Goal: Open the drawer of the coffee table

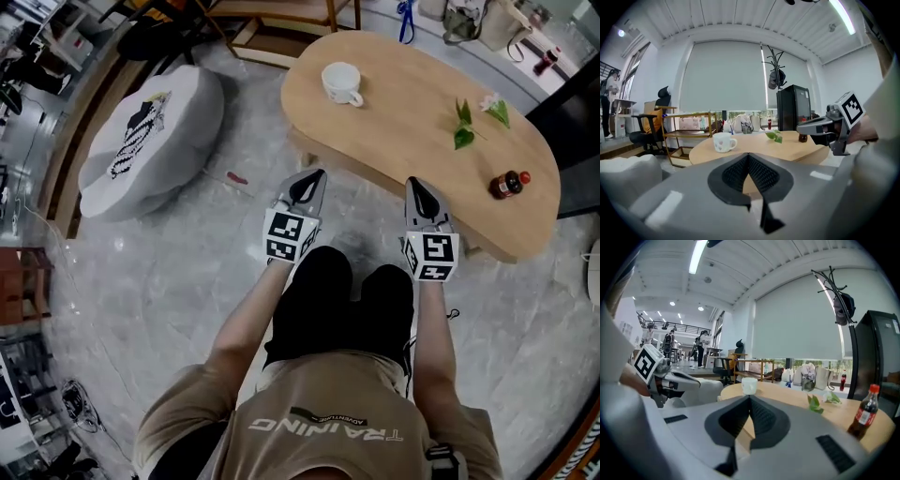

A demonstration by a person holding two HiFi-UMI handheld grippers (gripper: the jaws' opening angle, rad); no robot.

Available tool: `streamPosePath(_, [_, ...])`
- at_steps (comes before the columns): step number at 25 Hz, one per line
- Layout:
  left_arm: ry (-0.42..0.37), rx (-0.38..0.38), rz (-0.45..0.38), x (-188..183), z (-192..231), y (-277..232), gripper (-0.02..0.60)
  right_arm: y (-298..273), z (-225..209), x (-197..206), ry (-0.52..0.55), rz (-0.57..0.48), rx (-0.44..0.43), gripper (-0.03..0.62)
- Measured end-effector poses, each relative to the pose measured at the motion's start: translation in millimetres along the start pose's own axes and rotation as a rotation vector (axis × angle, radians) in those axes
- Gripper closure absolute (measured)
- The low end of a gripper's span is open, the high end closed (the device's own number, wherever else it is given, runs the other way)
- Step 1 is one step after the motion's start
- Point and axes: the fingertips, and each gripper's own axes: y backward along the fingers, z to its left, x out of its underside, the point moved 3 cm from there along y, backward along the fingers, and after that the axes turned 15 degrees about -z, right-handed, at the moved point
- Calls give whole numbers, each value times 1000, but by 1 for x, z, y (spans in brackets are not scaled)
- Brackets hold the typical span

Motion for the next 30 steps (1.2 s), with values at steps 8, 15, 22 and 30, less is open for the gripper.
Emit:
streamPosePath(8, [-18, -29, -54, 100, 16, -9, 575, 1, 16, 89, 27, -67, -29, 589])
streamPosePath(15, [-5, -29, -36, 134, 6, -5, 575, 15, 20, 116, -2, -76, -23, 589])
streamPosePath(22, [50, -1, -40, 136, -5, -13, 575, 28, 16, 121, -5, -76, -17, 589])
streamPosePath(30, [610, -43, -154, 181, 15, -28, 575, 23, 19, 129, -23, -62, -51, 589])
